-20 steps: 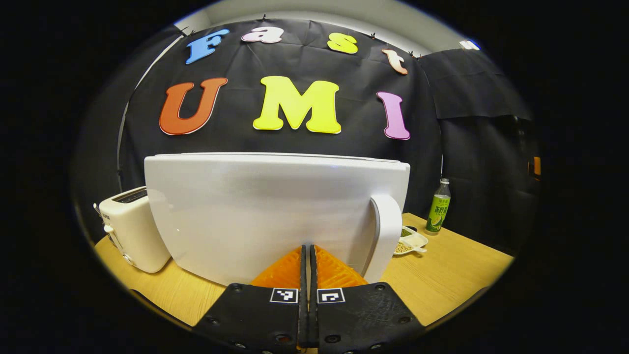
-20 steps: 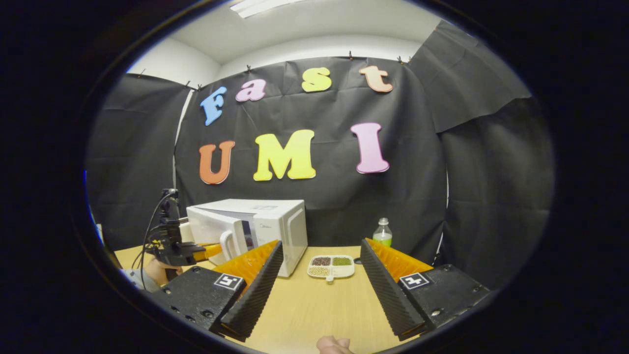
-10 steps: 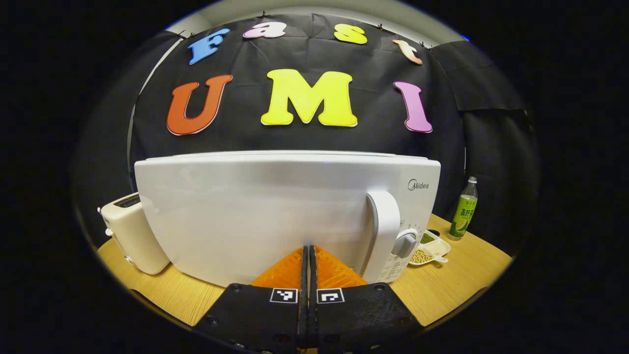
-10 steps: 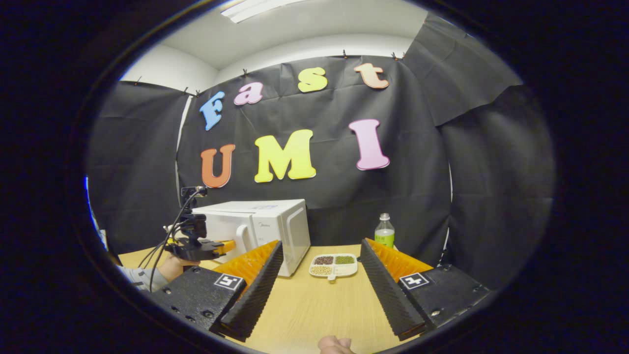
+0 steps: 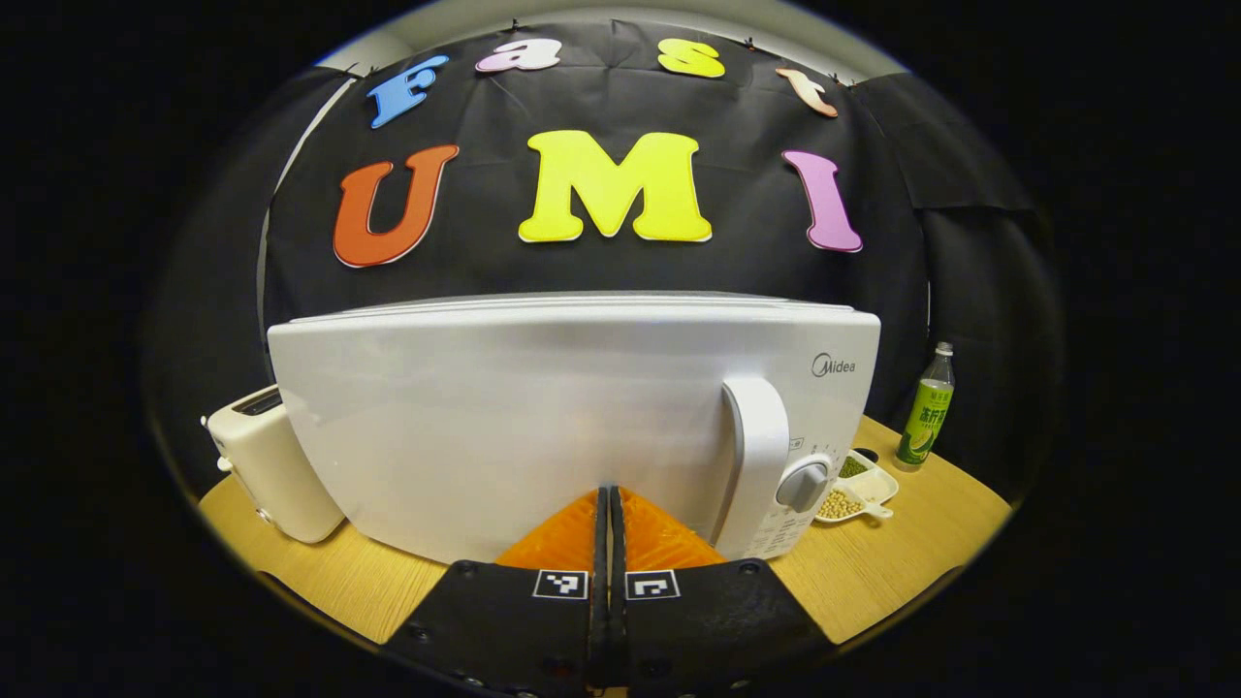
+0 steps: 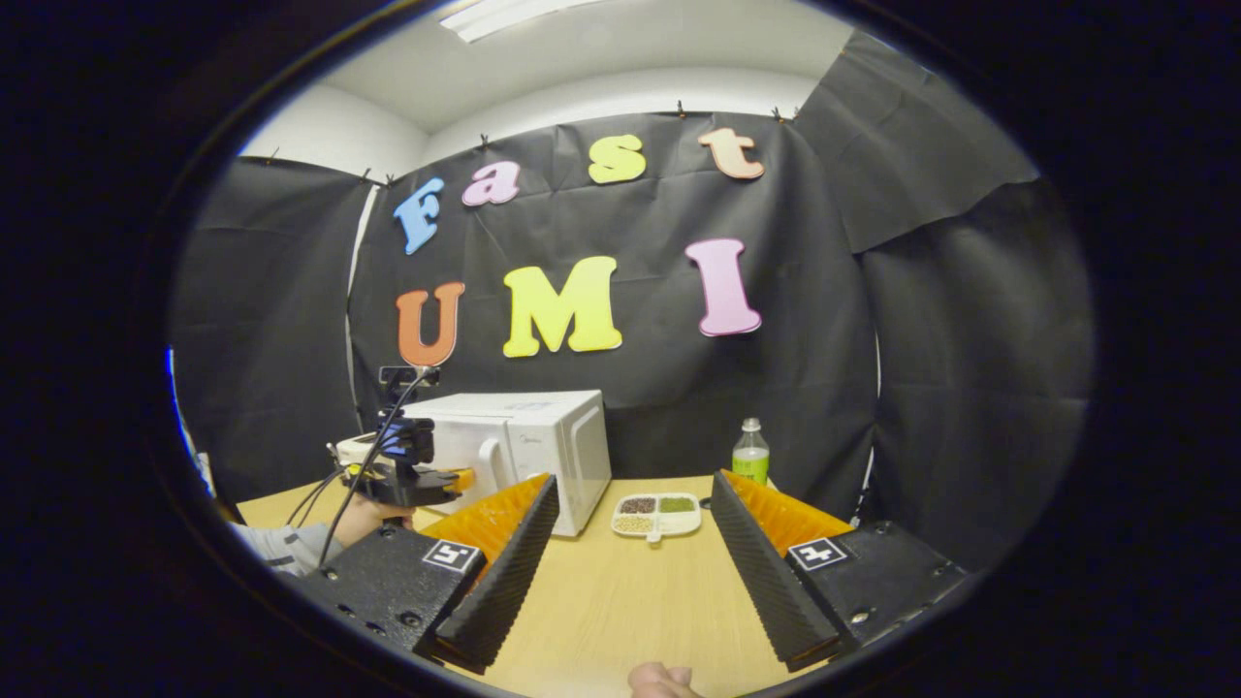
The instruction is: Open the microwave oven with the left hand, put the food in, and close the microwave oven.
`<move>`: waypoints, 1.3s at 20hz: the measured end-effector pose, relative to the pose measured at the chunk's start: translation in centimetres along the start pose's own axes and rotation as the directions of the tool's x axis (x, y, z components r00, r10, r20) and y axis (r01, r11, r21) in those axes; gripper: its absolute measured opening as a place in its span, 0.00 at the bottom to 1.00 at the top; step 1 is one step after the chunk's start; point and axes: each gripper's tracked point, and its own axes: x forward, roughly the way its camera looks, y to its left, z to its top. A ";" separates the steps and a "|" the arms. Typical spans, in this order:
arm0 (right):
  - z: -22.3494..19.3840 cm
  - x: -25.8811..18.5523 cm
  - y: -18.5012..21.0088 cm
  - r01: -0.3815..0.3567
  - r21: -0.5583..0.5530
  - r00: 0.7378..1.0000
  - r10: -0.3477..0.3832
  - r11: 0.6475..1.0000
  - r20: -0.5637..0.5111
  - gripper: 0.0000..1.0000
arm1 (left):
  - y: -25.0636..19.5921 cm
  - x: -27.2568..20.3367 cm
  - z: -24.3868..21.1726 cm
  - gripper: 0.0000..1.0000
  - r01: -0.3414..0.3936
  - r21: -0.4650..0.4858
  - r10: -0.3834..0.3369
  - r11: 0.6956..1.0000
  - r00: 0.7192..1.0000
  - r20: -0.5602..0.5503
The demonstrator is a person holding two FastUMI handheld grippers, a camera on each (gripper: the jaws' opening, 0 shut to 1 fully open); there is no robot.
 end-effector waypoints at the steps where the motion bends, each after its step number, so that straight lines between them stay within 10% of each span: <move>1: 0.0 -0.4 0.3 -0.001 0.000 1.000 0.001 1.000 -0.005 0.92 | 0.0 -0.3 0.2 0.00 -0.008 -0.006 0.008 1.000 1.000 0.005; 10: -0.3 -2.6 1.0 0.037 -0.007 0.998 -0.038 0.999 -0.056 0.92 | -2.3 -8.3 0.9 0.11 0.049 -0.049 -0.050 0.998 0.999 -0.017; 13: 0.1 -3.1 1.1 0.057 -0.022 0.997 -0.058 0.998 -0.053 0.92 | -1.7 -13.3 2.8 0.92 -0.003 -0.017 0.004 1.000 0.999 0.038; 26: 12.2 -13.6 2.8 0.166 -0.022 0.980 -0.162 0.986 0.115 1.00 | 1.5 -38.2 14.5 0.96 -0.187 0.044 0.174 0.981 0.961 0.215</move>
